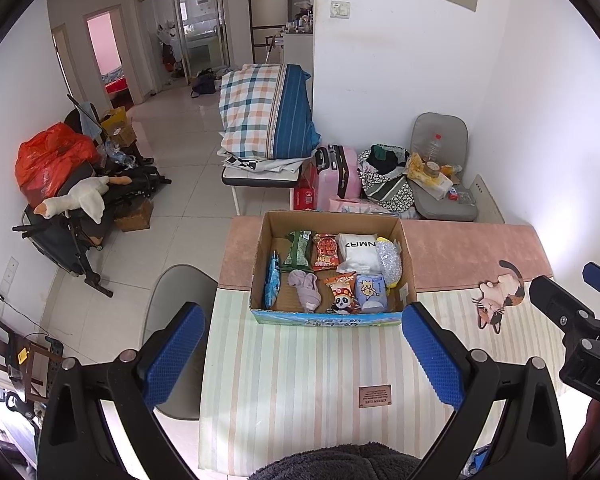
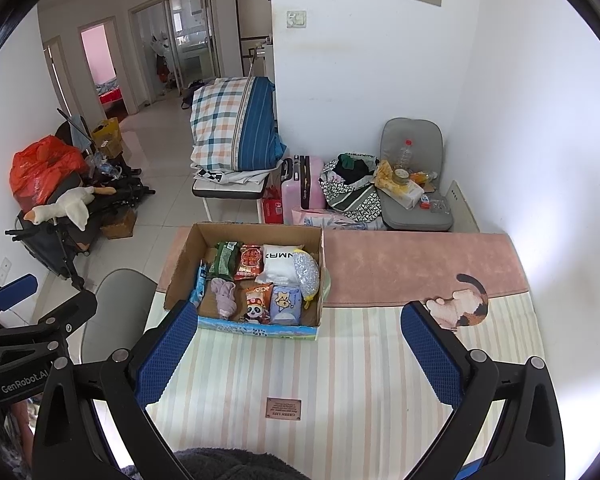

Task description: Organize soft objects

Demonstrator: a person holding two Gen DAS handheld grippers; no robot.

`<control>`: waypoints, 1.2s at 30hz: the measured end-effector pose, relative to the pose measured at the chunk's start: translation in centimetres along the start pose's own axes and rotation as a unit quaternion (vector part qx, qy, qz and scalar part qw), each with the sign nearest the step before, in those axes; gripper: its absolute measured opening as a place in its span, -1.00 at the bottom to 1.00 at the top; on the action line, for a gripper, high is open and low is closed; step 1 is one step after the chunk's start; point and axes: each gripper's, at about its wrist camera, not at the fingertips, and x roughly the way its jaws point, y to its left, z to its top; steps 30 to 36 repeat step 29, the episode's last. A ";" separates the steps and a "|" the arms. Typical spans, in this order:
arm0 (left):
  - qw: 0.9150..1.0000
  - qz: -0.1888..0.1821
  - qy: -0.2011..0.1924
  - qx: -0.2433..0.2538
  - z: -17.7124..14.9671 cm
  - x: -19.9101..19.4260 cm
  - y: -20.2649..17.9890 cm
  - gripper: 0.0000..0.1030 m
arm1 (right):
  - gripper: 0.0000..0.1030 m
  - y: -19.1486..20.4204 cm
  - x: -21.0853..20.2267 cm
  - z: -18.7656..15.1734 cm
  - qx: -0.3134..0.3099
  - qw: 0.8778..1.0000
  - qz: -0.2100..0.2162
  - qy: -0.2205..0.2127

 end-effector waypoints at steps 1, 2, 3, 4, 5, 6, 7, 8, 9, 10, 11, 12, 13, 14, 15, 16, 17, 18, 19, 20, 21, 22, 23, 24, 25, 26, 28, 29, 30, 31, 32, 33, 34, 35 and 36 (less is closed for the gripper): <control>1.000 0.000 -0.001 0.001 0.0 0.0 0.0 0.97 | 1.00 0.0 0.0 0.0 0.000 1.000 0.000 0.001; 1.000 0.001 -0.001 0.001 0.0 0.0 0.0 0.97 | 1.00 0.0 0.0 0.0 0.000 1.000 0.000 0.000; 1.000 0.002 -0.002 0.001 0.0 0.0 0.0 0.97 | 1.00 -0.1 0.0 -0.1 0.001 1.000 -0.001 0.000; 1.000 0.003 -0.003 0.002 0.0 -0.1 -0.1 0.97 | 1.00 0.0 0.0 -0.1 0.001 1.000 -0.001 0.001; 1.000 0.003 -0.004 0.001 0.0 -0.1 -0.2 0.97 | 1.00 0.0 -0.1 -0.1 0.000 1.000 0.000 0.001; 1.000 0.003 -0.004 0.001 0.0 0.0 -0.2 0.97 | 1.00 0.1 -0.1 -0.1 0.000 1.000 -0.001 0.001; 1.000 0.004 -0.003 0.001 0.0 0.0 -0.2 0.97 | 1.00 0.1 0.0 -0.1 -0.001 1.000 -0.001 0.001; 1.000 0.004 -0.003 0.001 0.0 0.0 -0.3 0.97 | 1.00 0.1 0.0 -0.1 0.000 1.000 0.000 0.002; 1.000 0.005 -0.003 0.000 0.0 -0.1 -0.2 0.97 | 1.00 0.0 0.0 -0.2 0.000 1.000 0.000 0.002; 1.000 0.005 -0.003 0.000 0.1 0.0 -0.3 0.97 | 1.00 0.0 0.0 -0.2 0.000 1.000 0.001 0.002; 1.000 0.005 -0.003 -0.001 0.0 -0.1 -0.3 0.97 | 1.00 0.0 0.0 -0.2 0.000 1.000 0.000 0.002; 1.000 0.005 -0.003 -0.001 -0.1 -0.1 -0.3 0.97 | 1.00 -0.1 0.0 -0.2 0.000 1.000 0.000 0.002; 1.000 0.005 -0.004 0.000 0.0 -0.1 -0.3 0.97 | 1.00 -0.1 0.0 -0.2 0.001 1.000 0.001 0.002; 1.000 0.005 -0.005 0.000 0.0 -0.1 -0.3 0.97 | 1.00 0.0 0.0 -0.2 0.000 1.000 0.001 0.002; 1.000 0.005 -0.005 -0.001 -0.1 -0.1 -0.3 0.97 | 1.00 0.0 0.0 -0.2 0.000 1.000 0.001 0.002; 1.000 0.006 -0.005 -0.001 -0.1 -0.1 -0.3 0.97 | 1.00 0.0 0.0 -0.2 -0.001 1.000 0.000 0.002; 1.000 0.006 -0.006 -0.001 0.0 -0.1 -0.4 0.97 | 1.00 -0.1 0.0 -0.2 0.000 1.000 0.000 0.002; 1.000 0.005 -0.006 0.001 -0.1 -0.1 -0.5 0.97 | 1.00 0.0 0.0 -0.2 0.000 1.000 0.000 0.003; 1.000 0.006 -0.006 0.000 -0.1 -0.1 -0.5 0.97 | 1.00 0.0 0.0 -0.1 0.000 1.000 0.001 0.003; 1.000 0.006 -0.006 0.001 -0.1 0.0 -0.5 0.97 | 1.00 -0.2 0.0 -0.3 0.000 1.000 0.001 0.003; 1.000 0.006 -0.006 0.000 -0.2 -0.1 -0.5 0.97 | 1.00 -0.2 0.0 -0.3 0.000 1.000 0.000 0.003; 1.000 0.006 -0.005 0.000 -0.2 -0.1 -0.5 0.97 | 1.00 -0.2 0.0 -0.2 0.000 1.000 0.000 0.003; 1.000 0.005 -0.005 0.000 -0.1 -0.1 -0.5 0.97 | 1.00 -0.2 0.0 -0.3 0.000 1.000 0.001 0.003; 1.000 0.005 -0.005 0.001 -0.2 -0.1 -0.6 0.97 | 1.00 -0.2 0.0 -0.3 0.001 1.000 0.001 0.003; 1.000 0.005 -0.007 0.001 -0.2 -0.2 -0.6 0.97 | 1.00 -0.2 0.0 -0.3 0.001 1.000 0.001 0.003; 1.000 0.005 -0.009 0.002 -0.3 -0.3 -0.6 0.97 | 1.00 -0.3 0.0 -0.3 0.000 1.000 0.001 0.003; 1.000 0.002 -0.008 0.004 -0.5 -0.3 -0.7 0.97 | 1.00 -0.3 0.0 -0.3 0.000 1.000 0.000 0.002; 1.000 0.002 -0.007 0.004 -0.4 -0.4 -0.7 0.97 | 1.00 -0.4 0.1 -0.3 -0.001 1.000 0.000 0.002; 1.000 0.002 -0.007 0.004 -0.4 -0.4 -0.7 0.97 | 1.00 -0.4 0.1 -0.3 -0.001 1.000 0.000 0.002; 1.000 0.002 -0.007 0.004 -0.4 -0.4 -0.7 0.97 | 1.00 -0.4 0.1 -0.3 -0.001 1.000 0.000 0.002; 1.000 0.002 -0.007 0.004 -0.4 -0.4 -0.7 0.97 | 1.00 -0.4 0.1 -0.3 -0.001 1.000 0.000 0.002; 1.000 0.002 -0.007 0.004 -0.4 -0.4 -0.7 0.97 | 1.00 -0.4 0.1 -0.3 -0.001 1.000 0.000 0.002; 1.000 0.002 -0.007 0.004 -0.4 -0.4 -0.7 0.97 | 1.00 -0.4 0.1 -0.3 -0.001 1.000 0.000 0.002; 1.000 0.002 -0.007 0.004 -0.4 -0.4 -0.7 0.97 | 1.00 -0.4 0.1 -0.3 -0.001 1.000 0.000 0.002; 1.000 0.002 -0.007 0.004 -0.4 -0.4 -0.7 0.97 | 1.00 -0.4 0.1 -0.3 -0.001 1.000 0.000 0.002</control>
